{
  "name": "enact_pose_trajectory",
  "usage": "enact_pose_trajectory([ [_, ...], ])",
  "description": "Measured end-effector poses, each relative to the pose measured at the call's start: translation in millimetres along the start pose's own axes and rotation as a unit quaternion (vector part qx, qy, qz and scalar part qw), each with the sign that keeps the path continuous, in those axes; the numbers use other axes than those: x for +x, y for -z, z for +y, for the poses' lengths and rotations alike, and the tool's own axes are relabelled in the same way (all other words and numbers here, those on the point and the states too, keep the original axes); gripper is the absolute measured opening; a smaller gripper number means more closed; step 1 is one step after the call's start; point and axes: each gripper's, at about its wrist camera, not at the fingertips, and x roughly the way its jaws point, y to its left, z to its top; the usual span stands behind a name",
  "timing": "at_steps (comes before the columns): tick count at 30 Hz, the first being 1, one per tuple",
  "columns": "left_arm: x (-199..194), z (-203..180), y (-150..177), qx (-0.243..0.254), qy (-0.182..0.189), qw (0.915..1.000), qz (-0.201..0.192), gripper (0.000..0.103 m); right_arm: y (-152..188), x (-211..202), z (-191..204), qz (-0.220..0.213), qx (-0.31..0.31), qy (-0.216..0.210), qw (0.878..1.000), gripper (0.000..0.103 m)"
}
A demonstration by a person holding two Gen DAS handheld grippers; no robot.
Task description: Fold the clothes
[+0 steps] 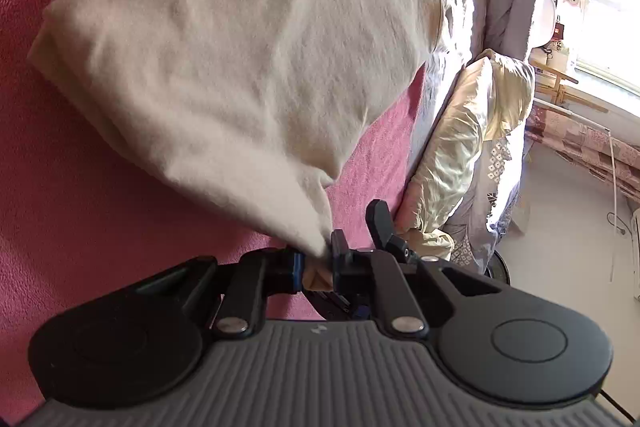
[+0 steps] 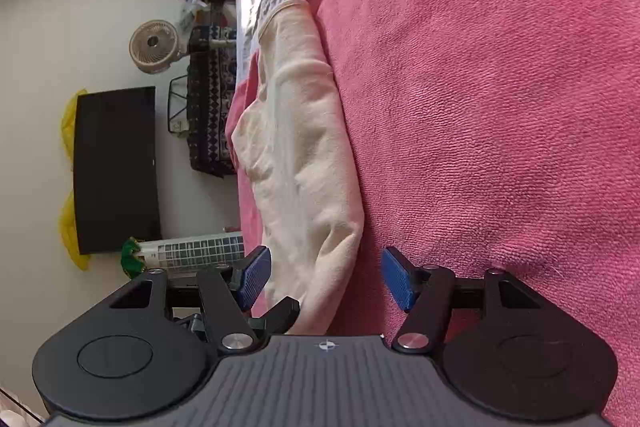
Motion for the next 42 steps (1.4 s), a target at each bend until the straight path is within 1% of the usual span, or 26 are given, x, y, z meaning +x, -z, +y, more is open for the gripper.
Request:
enact_pose_trajectory([
  [1, -0.1, 0.0, -0.1, 0.003, -0.001, 1.0000, 0.001, 0.013, -1.5, 3.4, 2.9, 0.003, -0.003, 0.000, 1.000, 0.061],
  [3, -1.3, 2.5, -0.7, 0.001, 0.004, 1.0000, 0.003, 0.013, -3.7, 9.4, 7.2, -0.001, -0.008, -0.005, 1.000, 0.054],
  [4, -1.8, 3.3, -1.0, 0.001, 0.008, 1.0000, 0.004, 0.013, -4.6, 12.9, 7.7, -0.002, -0.012, -0.004, 1.000, 0.049],
  [6, -2.7, 4.0, -1.4, 0.009, 0.009, 0.9999, 0.007, 0.012, -5.4, 19.3, 7.8, 0.001, -0.024, 0.002, 1.000, 0.042],
  [8, -2.4, 5.1, -1.9, 0.016, 0.006, 0.9998, 0.012, 0.012, -8.6, 25.0, 8.3, -0.008, -0.032, 0.008, 0.999, 0.031],
  [10, 2.6, 8.6, -2.3, 0.026, -0.011, 0.9993, 0.024, 0.012, -12.8, 28.0, 9.2, -0.028, -0.038, 0.003, 0.999, 0.029],
  [12, 13.8, 20.7, -3.0, 0.028, -0.047, 0.9977, 0.040, 0.012, -17.3, 29.3, 9.6, -0.050, -0.045, -0.005, 0.998, 0.029],
  [13, 20.7, 30.2, -3.6, 0.021, -0.059, 0.9968, 0.050, 0.006, -21.8, 32.1, 9.9, -0.057, -0.048, -0.006, 0.997, 0.028],
  [17, 26.5, 44.0, -4.4, 0.008, -0.038, 0.9974, 0.060, 0.007, -39.1, 40.9, 15.6, -0.078, -0.067, -0.011, 0.995, 0.026],
  [21, 27.6, 40.5, -5.2, 0.011, -0.039, 0.9970, 0.066, 0.007, -56.3, 46.1, 20.9, -0.077, -0.081, -0.006, 0.994, 0.026],
  [22, 25.9, 35.8, -5.2, 0.017, -0.045, 0.9965, 0.068, 0.006, -56.2, 44.9, 20.1, -0.072, -0.080, -0.006, 0.994, 0.026],
  [24, 20.2, 16.6, -1.6, 0.069, -0.073, 0.9933, 0.057, 0.004, -56.0, 42.6, 18.4, -0.062, -0.079, -0.006, 0.995, 0.026],
  [25, 16.3, 2.5, 2.1, 0.111, -0.084, 0.9890, 0.050, 0.006, -54.5, 40.2, 15.2, -0.055, -0.068, -0.009, 0.996, 0.025],
  [26, 12.9, -9.1, 5.3, 0.143, -0.090, 0.9846, 0.046, 0.022, -52.8, 37.8, 11.9, -0.048, -0.058, -0.013, 0.997, 0.027],
  [28, 4.9, -22.4, 7.9, 0.171, -0.083, 0.9809, 0.041, 0.040, -41.5, 29.0, 5.1, -0.034, -0.052, -0.016, 0.998, 0.028],
  [30, -7.1, -30.3, 7.5, 0.183, -0.073, 0.9796, 0.039, 0.040, -25.8, 19.6, 0.2, -0.020, -0.051, -0.012, 0.998, 0.030],
  [32, -22.8, -39.2, 6.3, 0.200, -0.078, 0.9762, 0.032, 0.040, -6.1, 10.7, -3.4, -0.014, -0.051, -0.002, 0.999, 0.030],
  [33, -30.4, -43.6, 5.0, 0.207, -0.084, 0.9744, 0.026, 0.040, 3.8, 7.7, -4.6, -0.015, -0.047, 0.006, 0.999, 0.027],
  [34, -39.8, -49.7, 2.8, 0.216, -0.091, 0.9719, 0.019, 0.041, 11.7, 6.4, -5.7, -0.015, -0.041, 0.016, 0.999, 0.020],
  [35, -46.6, -56.5, 0.0, 0.227, -0.101, 0.9685, 0.012, 0.044, 20.6, 5.3, -5.8, -0.018, -0.034, 0.033, 0.999, 0.014],
  [36, -51.2, -66.5, -3.1, 0.247, -0.124, 0.9611, 0.003, 0.046, 25.9, 4.2, -4.9, -0.026, -0.030, 0.036, 0.999, 0.013],
  [37, -51.1, -79.7, -5.7, 0.277, -0.148, 0.9494, -0.004, 0.050, 31.2, 3.0, -4.1, -0.034, -0.026, 0.039, 0.998, 0.013],
  [39, -47.7, -107.7, -10.7, 0.341, -0.195, 0.9195, -0.016, 0.054, 40.8, 1.8, -1.6, -0.051, -0.015, 0.044, 0.998, 0.012],
  [40, -43.6, -119.2, -12.6, 0.364, -0.208, 0.9077, -0.016, 0.059, 44.2, 1.2, -0.3, -0.056, -0.010, 0.043, 0.997, 0.011],
  [41, -37.7, -127.0, -12.5, 0.380, -0.217, 0.8991, -0.012, 0.065, 48.1, -0.2, 0.4, -0.060, -0.004, 0.041, 0.997, 0.010],
  [42, -31.5, -133.9, -11.7, 0.394, -0.225, 0.8909, -0.008, 0.067, 52.1, -1.5, 1.1, -0.064, 0.001, 0.038, 0.997, 0.010],
])
